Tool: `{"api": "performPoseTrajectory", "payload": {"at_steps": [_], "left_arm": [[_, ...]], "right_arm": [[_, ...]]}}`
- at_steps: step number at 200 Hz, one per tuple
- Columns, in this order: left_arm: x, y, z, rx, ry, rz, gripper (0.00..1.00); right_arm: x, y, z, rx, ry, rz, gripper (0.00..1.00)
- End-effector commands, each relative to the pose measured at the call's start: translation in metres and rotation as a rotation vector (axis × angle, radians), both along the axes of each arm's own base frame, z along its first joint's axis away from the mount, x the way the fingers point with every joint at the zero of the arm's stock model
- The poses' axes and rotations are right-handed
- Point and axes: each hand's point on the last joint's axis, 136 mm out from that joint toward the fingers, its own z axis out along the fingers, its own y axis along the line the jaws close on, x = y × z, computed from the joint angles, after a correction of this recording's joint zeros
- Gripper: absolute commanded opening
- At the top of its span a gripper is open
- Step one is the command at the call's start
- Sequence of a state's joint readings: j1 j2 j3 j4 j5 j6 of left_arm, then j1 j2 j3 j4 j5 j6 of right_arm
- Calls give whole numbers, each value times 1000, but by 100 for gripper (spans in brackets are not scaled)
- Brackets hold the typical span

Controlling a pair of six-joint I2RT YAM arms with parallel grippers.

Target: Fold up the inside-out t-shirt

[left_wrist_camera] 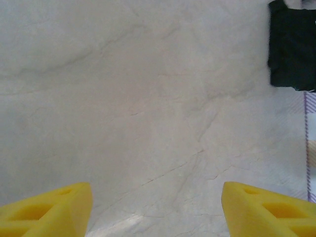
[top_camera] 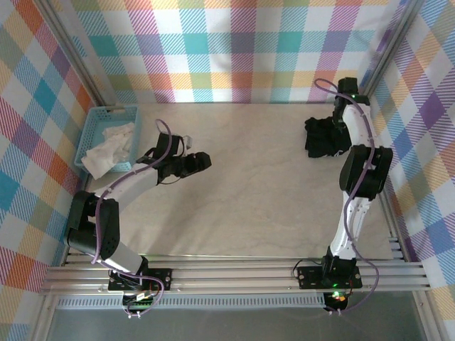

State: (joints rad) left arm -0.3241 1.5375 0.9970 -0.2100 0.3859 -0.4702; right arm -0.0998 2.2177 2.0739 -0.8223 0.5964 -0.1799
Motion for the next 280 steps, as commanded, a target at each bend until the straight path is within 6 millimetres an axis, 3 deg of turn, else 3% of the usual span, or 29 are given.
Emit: {"api": "performPoseTrajectory", "payload": {"at_steps": [1,20,36,60,78,93,107,121,153,173,183,198,214,239,280], "left_arm": [[-4,8,11,54,-34,8,70],[-3,18,16,112,-55,33,70],[3,32,26,168,-111,88,74],[11,70,40,312,-250,228,82],[6,114,49,473,-347,382,90],[-3,152,50,614,-411,511,100],[-9,182,51,729,-450,618,100],[-7,198,41,799,-452,646,100],[25,183,-1,828,-543,462,100],[36,179,-23,832,-563,406,100],[38,181,-35,819,-546,396,100],[37,185,-38,768,-542,405,100],[30,197,-40,665,-572,453,100],[29,191,-51,631,-580,406,100],[29,191,-49,631,-592,407,100]], "right_arm": [[-13,-10,7,-73,51,-72,66],[-25,-2,18,-40,13,-101,74],[-41,21,28,39,-62,-81,77],[-77,97,30,350,-249,86,83],[-109,141,25,525,-381,198,97],[-133,152,12,597,-462,209,100],[-145,149,-3,591,-523,208,100],[-147,146,-17,550,-589,250,100],[-143,144,-43,478,-688,314,100],[-138,146,-36,455,-744,364,100],[-138,146,-44,466,-735,362,100],[-139,154,-59,481,-750,418,100],[-137,152,-61,480,-729,405,100],[-133,151,-61,485,-730,397,100],[-133,151,-61,487,-725,398,100]]}}
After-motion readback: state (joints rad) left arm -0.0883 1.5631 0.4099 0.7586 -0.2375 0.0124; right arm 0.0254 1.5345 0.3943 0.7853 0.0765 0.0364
